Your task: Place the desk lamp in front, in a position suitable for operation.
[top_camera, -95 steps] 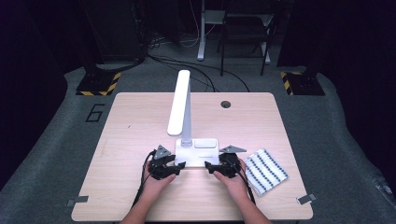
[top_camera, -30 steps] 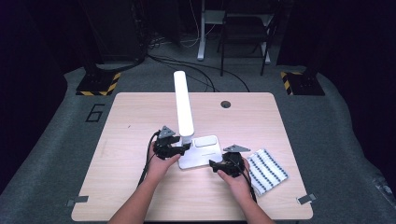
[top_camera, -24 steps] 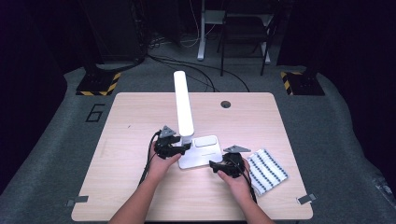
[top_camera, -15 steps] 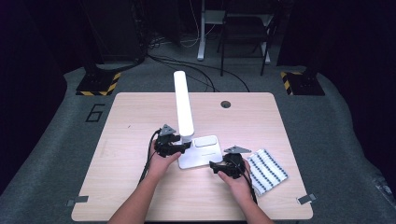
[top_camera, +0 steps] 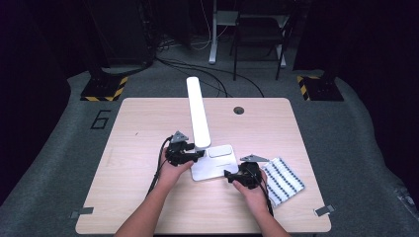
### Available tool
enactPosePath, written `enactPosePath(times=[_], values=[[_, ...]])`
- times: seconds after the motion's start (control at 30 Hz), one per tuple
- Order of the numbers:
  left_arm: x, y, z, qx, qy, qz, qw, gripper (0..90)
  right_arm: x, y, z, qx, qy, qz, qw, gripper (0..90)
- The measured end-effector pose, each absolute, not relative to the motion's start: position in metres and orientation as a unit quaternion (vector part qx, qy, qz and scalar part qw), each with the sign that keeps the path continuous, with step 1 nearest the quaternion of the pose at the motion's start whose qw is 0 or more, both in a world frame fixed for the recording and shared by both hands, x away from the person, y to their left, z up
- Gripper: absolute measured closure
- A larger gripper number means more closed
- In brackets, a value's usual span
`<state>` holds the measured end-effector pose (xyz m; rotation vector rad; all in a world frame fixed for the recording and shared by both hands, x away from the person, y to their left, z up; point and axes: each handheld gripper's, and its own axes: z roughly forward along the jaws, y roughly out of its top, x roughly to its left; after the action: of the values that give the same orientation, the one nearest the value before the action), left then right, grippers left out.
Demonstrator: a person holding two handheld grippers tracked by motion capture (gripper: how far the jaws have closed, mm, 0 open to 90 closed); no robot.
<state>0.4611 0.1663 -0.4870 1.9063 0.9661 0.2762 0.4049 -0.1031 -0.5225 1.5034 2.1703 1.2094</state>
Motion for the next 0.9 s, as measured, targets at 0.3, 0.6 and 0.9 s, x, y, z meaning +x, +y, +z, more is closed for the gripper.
enactPosePath(times=[0.3, 0.6, 0.9], values=[[0.455, 0.157, -0.486, 0.8, 0.365, 0.112, 0.464, 43.7, 0.408, -0.112, -0.522, 0.522, 0.736, 0.413, 0.121, 31.3], [0.451, 0.159, -0.488, 0.787, 0.379, 0.108, 0.475, 46.6, 0.407, -0.112, -0.523, 0.509, 0.744, 0.416, 0.121, 31.0], [0.437, 0.17, -0.487, 0.794, 0.368, 0.11, 0.471, 48.1, 0.406, -0.105, -0.524, 0.501, 0.75, 0.416, 0.119, 30.1]])
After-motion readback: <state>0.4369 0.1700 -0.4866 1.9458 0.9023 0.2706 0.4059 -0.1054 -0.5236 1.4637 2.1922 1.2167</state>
